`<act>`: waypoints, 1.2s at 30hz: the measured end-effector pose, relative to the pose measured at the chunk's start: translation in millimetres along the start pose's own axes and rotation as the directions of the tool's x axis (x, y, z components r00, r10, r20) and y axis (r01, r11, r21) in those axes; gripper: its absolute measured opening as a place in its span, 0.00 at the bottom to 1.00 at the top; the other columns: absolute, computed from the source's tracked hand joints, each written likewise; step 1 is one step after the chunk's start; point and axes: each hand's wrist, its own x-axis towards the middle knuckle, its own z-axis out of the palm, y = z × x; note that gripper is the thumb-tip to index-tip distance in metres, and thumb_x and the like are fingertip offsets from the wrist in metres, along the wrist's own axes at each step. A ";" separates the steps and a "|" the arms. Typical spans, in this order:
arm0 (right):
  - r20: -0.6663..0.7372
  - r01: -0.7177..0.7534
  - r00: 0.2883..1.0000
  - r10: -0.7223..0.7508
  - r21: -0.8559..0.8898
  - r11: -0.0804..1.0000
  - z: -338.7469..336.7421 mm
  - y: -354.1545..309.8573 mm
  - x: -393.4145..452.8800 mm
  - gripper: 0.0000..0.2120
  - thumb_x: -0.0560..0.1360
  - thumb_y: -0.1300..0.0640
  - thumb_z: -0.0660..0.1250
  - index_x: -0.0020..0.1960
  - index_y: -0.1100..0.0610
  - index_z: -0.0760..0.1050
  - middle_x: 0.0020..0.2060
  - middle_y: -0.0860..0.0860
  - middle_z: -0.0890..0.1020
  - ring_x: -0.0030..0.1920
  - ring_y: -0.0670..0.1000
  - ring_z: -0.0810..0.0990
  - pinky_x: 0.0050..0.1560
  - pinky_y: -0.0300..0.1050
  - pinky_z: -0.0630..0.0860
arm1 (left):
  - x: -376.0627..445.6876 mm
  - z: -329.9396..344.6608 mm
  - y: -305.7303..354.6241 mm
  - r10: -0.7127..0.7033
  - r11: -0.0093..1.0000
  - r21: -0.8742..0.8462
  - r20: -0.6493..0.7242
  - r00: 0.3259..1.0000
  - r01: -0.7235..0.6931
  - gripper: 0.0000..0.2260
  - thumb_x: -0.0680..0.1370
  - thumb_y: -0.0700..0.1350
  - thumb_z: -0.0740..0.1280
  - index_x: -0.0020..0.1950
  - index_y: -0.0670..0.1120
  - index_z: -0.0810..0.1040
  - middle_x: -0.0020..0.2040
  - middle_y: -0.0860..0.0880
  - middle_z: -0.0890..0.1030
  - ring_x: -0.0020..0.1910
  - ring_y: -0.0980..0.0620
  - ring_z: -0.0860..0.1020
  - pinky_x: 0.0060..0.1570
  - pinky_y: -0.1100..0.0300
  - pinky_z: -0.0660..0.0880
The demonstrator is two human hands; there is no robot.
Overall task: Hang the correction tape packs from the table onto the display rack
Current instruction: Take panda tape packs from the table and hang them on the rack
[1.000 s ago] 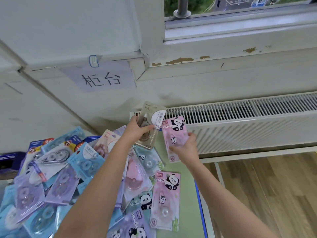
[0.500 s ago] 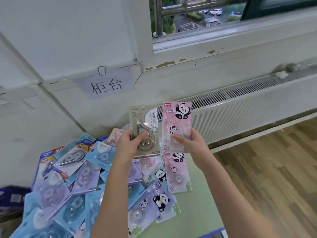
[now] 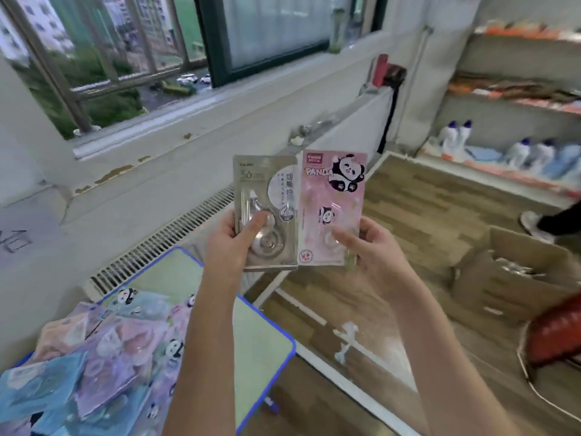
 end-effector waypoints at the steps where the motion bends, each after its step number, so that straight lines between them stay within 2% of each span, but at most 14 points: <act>1: -0.025 0.015 1.000 -0.015 -0.006 1.000 -24.7 -6.0 -13.4 0.12 0.70 0.59 0.69 0.54 0.57 0.77 0.43 0.50 0.86 0.41 0.46 0.84 0.44 0.39 0.77 | -5.8 26.3 3.2 0.011 1.000 -0.018 0.063 0.998 -0.010 0.06 0.71 0.50 0.74 0.45 0.51 0.81 0.39 0.53 0.85 0.39 0.53 0.82 0.46 0.53 0.78; 3: -0.093 0.032 0.995 -0.035 -0.023 0.999 -77.5 -15.2 -44.2 0.09 0.77 0.65 0.64 0.56 0.57 0.75 0.39 0.46 0.85 0.30 0.38 0.80 0.31 0.29 0.73 | -22.8 82.6 6.6 0.017 0.998 -0.070 0.185 0.983 -0.004 0.11 0.67 0.52 0.73 0.47 0.52 0.80 0.40 0.54 0.85 0.40 0.54 0.83 0.42 0.58 0.79; 5: -0.186 0.044 0.981 -0.060 -0.087 0.995 -134.2 -22.8 -79.2 0.10 0.79 0.64 0.62 0.58 0.55 0.75 0.37 0.43 0.84 0.26 0.38 0.76 0.26 0.29 0.69 | -45.1 143.1 6.6 0.012 0.992 -0.120 0.301 0.954 0.026 0.13 0.67 0.51 0.71 0.49 0.51 0.79 0.41 0.54 0.85 0.42 0.54 0.84 0.44 0.57 0.80; 6: -0.231 0.048 0.970 -0.076 -0.121 0.991 -163.4 -26.8 -96.4 0.11 0.79 0.63 0.62 0.60 0.54 0.75 0.40 0.44 0.84 0.30 0.40 0.78 0.29 0.31 0.71 | -56.6 174.1 4.6 -0.003 0.989 -0.135 0.350 0.937 0.054 0.14 0.66 0.51 0.71 0.51 0.50 0.79 0.43 0.52 0.85 0.44 0.51 0.84 0.48 0.53 0.79; 9: -0.363 0.083 0.922 -0.133 -0.150 0.985 -247.3 -40.6 -152.7 0.13 0.78 0.63 0.63 0.61 0.53 0.74 0.54 0.50 0.83 0.54 0.52 0.81 0.53 0.42 0.75 | -93.5 266.3 -2.7 -0.002 0.982 -0.165 0.480 0.878 0.092 0.13 0.67 0.49 0.71 0.50 0.49 0.80 0.44 0.51 0.85 0.46 0.50 0.83 0.54 0.48 0.77; 11: -0.422 0.086 0.893 -0.155 -0.177 0.980 -297.7 -49.6 -190.8 0.13 0.78 0.58 0.65 0.62 0.50 0.75 0.56 0.50 0.83 0.58 0.56 0.79 0.55 0.46 0.75 | -120.5 325.5 -6.4 0.011 0.981 -0.167 0.546 0.838 0.096 0.13 0.68 0.48 0.71 0.51 0.48 0.81 0.44 0.51 0.85 0.45 0.51 0.83 0.52 0.53 0.78; 14: -0.541 0.091 0.822 -0.177 -0.182 0.979 -364.7 -60.3 -246.2 0.15 0.76 0.56 0.67 0.62 0.51 0.75 0.55 0.51 0.83 0.59 0.57 0.79 0.62 0.57 0.73 | -162.7 407.7 -9.6 0.044 0.976 -0.191 0.644 0.764 0.105 0.09 0.72 0.44 0.70 0.51 0.45 0.81 0.43 0.49 0.85 0.42 0.52 0.83 0.43 0.60 0.79; 16: -0.618 0.089 0.765 -0.181 -0.176 0.980 -398.3 -68.7 -275.5 0.16 0.74 0.56 0.67 0.62 0.54 0.75 0.54 0.53 0.84 0.57 0.57 0.80 0.62 0.62 0.72 | -183.8 453.2 -12.9 0.050 0.978 -0.179 0.690 0.722 0.103 0.05 0.75 0.42 0.69 0.50 0.47 0.81 0.44 0.48 0.85 0.44 0.50 0.83 0.44 0.57 0.79; 19: -0.695 0.123 0.689 -0.206 -0.168 0.978 -447.6 -79.2 -318.9 0.17 0.73 0.57 0.67 0.61 0.56 0.76 0.54 0.56 0.83 0.56 0.58 0.81 0.63 0.62 0.72 | -216.4 523.9 -15.0 0.040 0.981 -0.153 0.763 0.646 0.120 0.04 0.75 0.43 0.69 0.46 0.52 0.82 0.45 0.48 0.85 0.46 0.48 0.82 0.51 0.51 0.77; 24: -0.801 0.162 0.557 -0.221 -0.157 0.974 -523.9 -85.3 -373.7 0.15 0.73 0.57 0.70 0.59 0.52 0.79 0.54 0.57 0.83 0.57 0.60 0.80 0.62 0.62 0.70 | -261.9 629.1 -13.7 0.066 0.973 -0.164 0.871 0.487 0.160 0.06 0.76 0.41 0.67 0.52 0.47 0.80 0.45 0.49 0.85 0.45 0.51 0.83 0.43 0.62 0.78; 26: -0.837 0.167 0.503 -0.218 -0.154 0.974 -553.9 -89.0 -388.2 0.16 0.72 0.58 0.70 0.60 0.55 0.78 0.54 0.57 0.83 0.55 0.58 0.81 0.61 0.61 0.71 | -275.1 668.5 -16.6 0.062 0.975 -0.145 0.906 0.419 0.169 0.08 0.76 0.41 0.67 0.55 0.46 0.79 0.47 0.48 0.85 0.47 0.50 0.83 0.44 0.59 0.79; 29: -0.879 0.174 0.417 -0.231 -0.172 0.970 -600.8 -98.2 -403.5 0.19 0.70 0.57 0.68 0.60 0.59 0.77 0.52 0.56 0.84 0.51 0.55 0.83 0.58 0.57 0.75 | -290.4 731.3 -19.7 0.049 0.973 -0.127 0.928 0.369 0.191 0.09 0.74 0.43 0.68 0.54 0.47 0.80 0.48 0.47 0.85 0.51 0.45 0.83 0.51 0.52 0.77; 32: -0.904 0.187 0.349 -0.248 -0.192 0.963 -651.8 -110.8 -410.9 0.19 0.70 0.55 0.69 0.60 0.58 0.77 0.51 0.55 0.85 0.52 0.55 0.83 0.58 0.55 0.76 | -298.7 797.7 -15.6 0.062 0.972 -0.128 0.950 0.306 0.199 0.09 0.75 0.44 0.68 0.55 0.47 0.79 0.49 0.47 0.85 0.52 0.44 0.82 0.53 0.50 0.77; 36: -0.916 0.201 0.270 -0.297 -0.249 0.948 -724.5 -137.0 -412.6 0.17 0.71 0.53 0.68 0.58 0.57 0.78 0.51 0.55 0.84 0.52 0.55 0.83 0.57 0.55 0.75 | -305.5 882.2 -2.1 0.143 0.969 -0.188 0.957 0.253 0.161 0.07 0.77 0.43 0.67 0.54 0.48 0.79 0.47 0.51 0.85 0.49 0.51 0.83 0.48 0.59 0.76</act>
